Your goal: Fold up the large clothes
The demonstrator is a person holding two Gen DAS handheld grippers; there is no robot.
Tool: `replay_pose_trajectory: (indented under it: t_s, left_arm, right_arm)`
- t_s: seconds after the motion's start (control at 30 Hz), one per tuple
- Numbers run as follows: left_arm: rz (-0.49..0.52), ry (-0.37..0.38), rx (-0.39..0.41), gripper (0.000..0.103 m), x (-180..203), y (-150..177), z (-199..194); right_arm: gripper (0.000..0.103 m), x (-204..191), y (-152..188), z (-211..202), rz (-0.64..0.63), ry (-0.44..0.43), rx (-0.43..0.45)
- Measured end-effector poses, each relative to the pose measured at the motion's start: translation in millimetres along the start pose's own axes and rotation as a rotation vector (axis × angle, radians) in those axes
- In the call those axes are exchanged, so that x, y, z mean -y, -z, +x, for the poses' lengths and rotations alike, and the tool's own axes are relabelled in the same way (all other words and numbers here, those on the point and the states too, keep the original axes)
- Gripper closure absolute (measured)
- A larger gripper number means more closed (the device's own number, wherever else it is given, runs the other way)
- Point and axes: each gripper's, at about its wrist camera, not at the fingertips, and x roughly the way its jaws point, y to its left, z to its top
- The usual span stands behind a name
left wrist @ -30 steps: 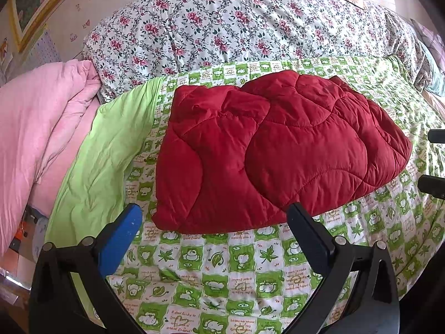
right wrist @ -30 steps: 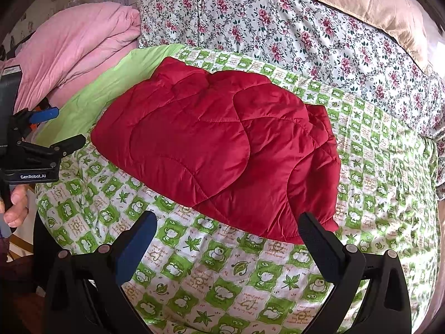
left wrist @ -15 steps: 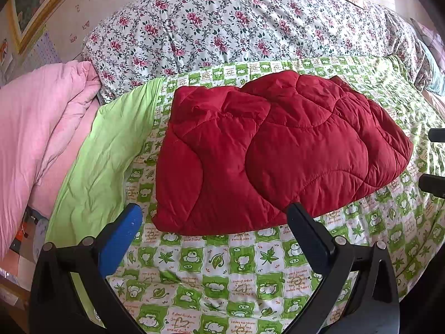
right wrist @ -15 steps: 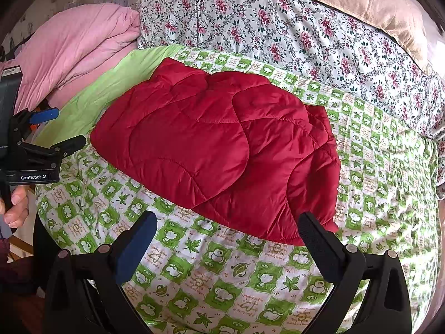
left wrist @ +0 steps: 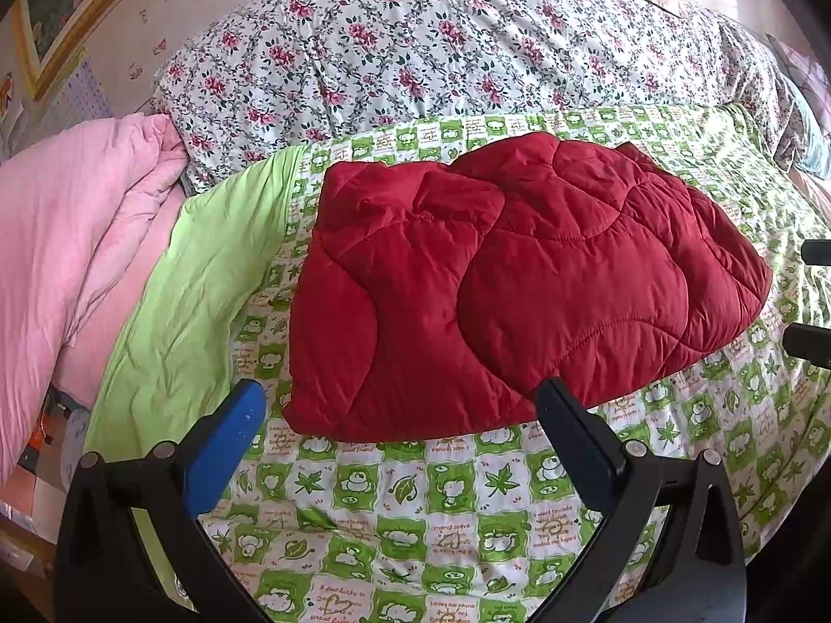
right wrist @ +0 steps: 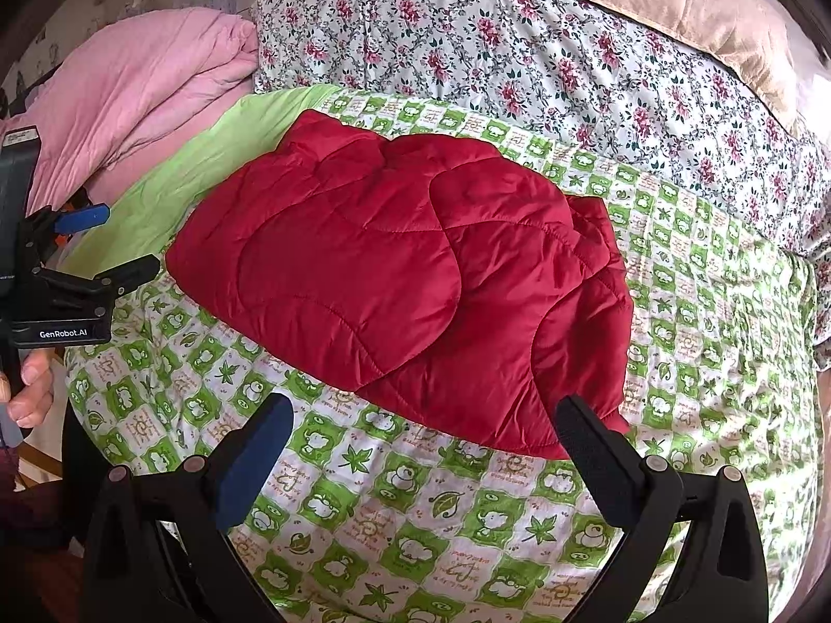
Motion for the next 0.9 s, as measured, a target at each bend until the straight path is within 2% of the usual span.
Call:
replay_pose_trajectory:
  t_s: [0.9]
  left_arm:
    - [-0.006,-0.002,0.004,0.000,-5.5,-2.4,2.3]
  right_arm:
    - [0.001,-0.3,-1.1,4.1,0.002,0.001,-0.004]
